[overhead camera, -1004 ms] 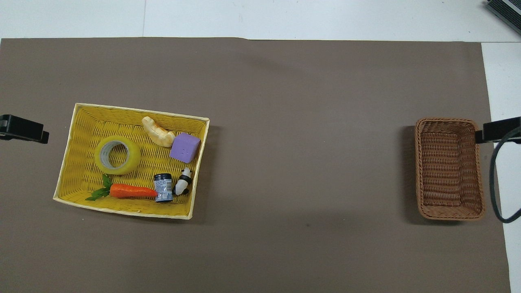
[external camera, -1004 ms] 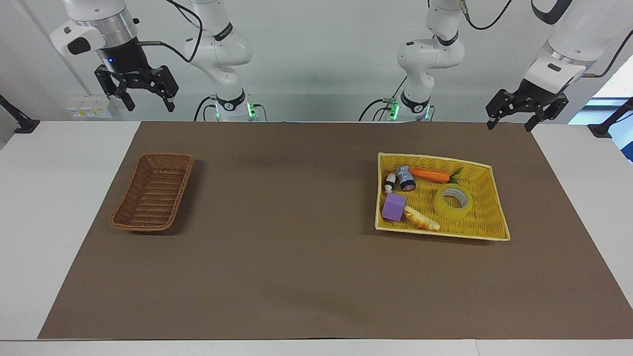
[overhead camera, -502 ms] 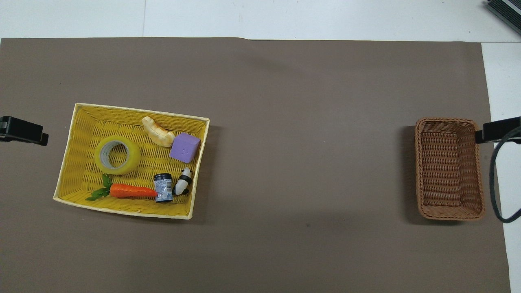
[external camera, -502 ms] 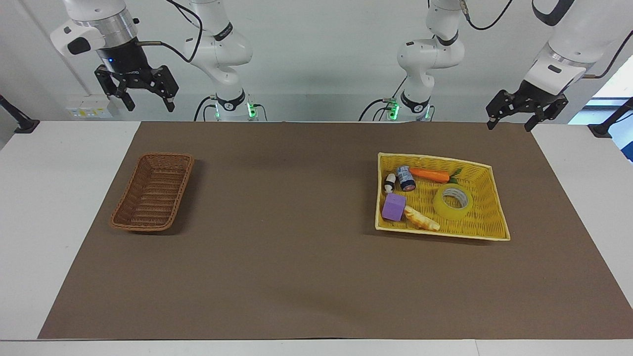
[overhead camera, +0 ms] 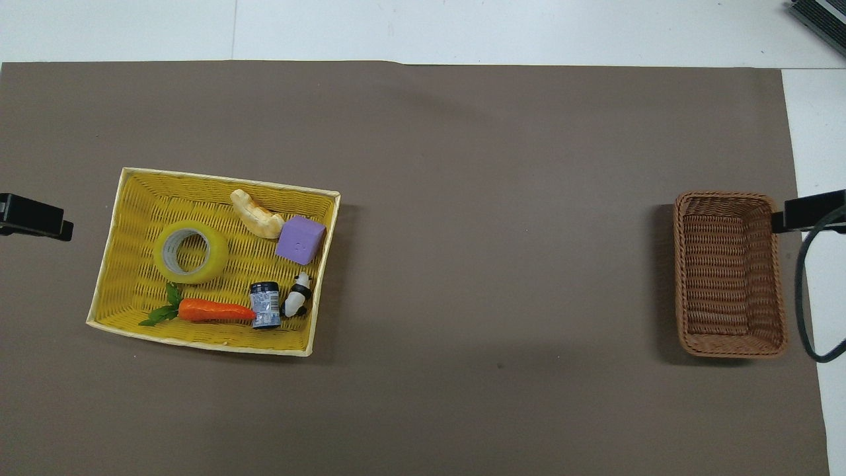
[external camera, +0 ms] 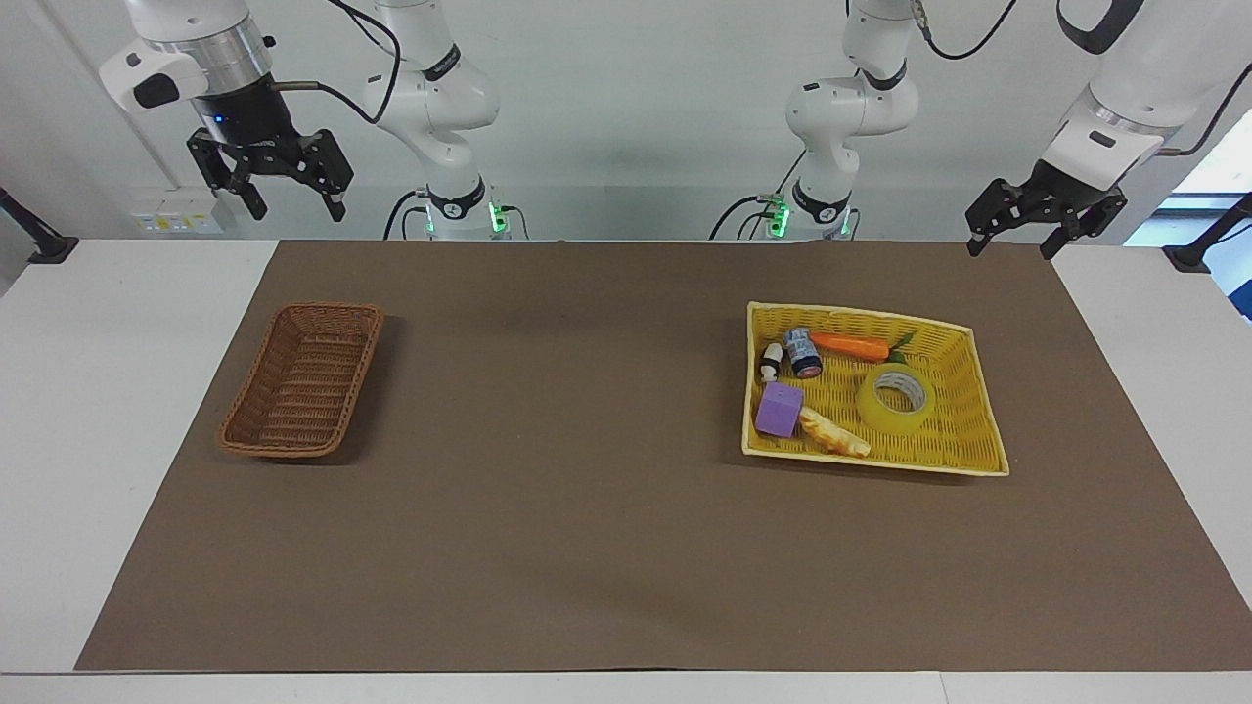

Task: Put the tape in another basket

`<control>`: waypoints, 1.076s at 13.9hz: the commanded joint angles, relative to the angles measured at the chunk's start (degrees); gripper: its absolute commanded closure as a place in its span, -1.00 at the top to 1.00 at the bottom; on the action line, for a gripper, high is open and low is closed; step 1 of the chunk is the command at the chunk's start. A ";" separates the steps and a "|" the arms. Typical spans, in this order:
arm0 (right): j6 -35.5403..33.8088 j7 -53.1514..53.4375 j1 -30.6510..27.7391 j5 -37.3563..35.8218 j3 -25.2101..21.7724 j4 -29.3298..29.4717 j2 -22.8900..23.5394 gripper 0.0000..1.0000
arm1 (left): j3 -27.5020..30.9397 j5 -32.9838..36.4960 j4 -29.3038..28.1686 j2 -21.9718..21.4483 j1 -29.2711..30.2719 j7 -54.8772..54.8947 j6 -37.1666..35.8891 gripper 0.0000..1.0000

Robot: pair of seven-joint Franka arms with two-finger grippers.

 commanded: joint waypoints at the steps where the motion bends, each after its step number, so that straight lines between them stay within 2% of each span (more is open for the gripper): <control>1: -1.17 -0.20 -0.61 0.59 0.28 0.73 0.22 1.00 | -0.37 0.60 -2.39 -1.98 0.73 1.10 0.28 1.00; 8: -1.17 -0.20 -0.61 0.59 0.28 0.73 0.13 1.00 | -0.37 0.52 -4.32 -1.98 0.73 3.03 1.68 1.00; 13: -1.17 -0.20 -0.61 0.59 0.28 0.73 0.22 1.00 | -0.37 -0.01 -11.07 -1.80 2.40 7.34 9.31 1.00; 15: -1.17 -0.20 -0.61 0.59 0.36 0.73 0.22 1.00 | -0.46 -0.10 -15.47 -1.45 2.31 7.60 15.28 1.00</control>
